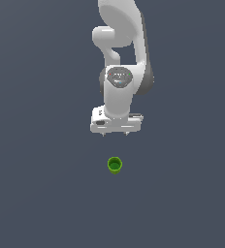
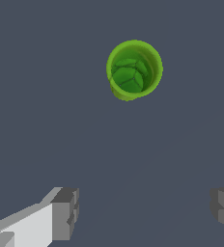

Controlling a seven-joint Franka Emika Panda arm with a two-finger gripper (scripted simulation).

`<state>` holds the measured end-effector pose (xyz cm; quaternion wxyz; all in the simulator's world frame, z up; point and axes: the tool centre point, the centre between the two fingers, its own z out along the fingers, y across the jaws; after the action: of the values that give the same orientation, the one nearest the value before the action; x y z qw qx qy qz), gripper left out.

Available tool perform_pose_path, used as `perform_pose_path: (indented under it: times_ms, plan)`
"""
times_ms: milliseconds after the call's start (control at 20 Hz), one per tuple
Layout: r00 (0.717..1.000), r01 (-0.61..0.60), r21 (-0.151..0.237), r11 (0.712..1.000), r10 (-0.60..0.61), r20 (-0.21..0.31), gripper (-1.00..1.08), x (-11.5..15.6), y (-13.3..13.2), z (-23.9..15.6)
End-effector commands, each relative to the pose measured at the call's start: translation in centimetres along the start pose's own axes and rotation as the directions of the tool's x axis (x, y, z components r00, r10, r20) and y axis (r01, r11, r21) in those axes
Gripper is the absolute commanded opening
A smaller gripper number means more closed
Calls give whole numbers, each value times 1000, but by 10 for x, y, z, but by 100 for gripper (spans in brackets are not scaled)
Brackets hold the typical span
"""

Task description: Pick up the object and move it to a goal position.

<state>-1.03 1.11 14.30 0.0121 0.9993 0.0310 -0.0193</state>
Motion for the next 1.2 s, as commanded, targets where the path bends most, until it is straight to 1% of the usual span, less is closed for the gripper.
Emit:
perform_pose_path:
  times_ms: [0,150,350,450,800,1150]
  plan:
    - [1000,0,0,1000,0,0,100,0,0,0]
    - [1000,11,-2,1000,-11,-1,100,0,-6,0]
    - [999,49,-10,999,-49,-4,100,-1,-26,1]
    - [998,59,-12,998,-59,-5,100,-1,-31,1]
    - [998,68,-11,998,-68,-6,100,3,-29,2]
    - [993,119,-8,993,-119,-11,100,23,-24,8]
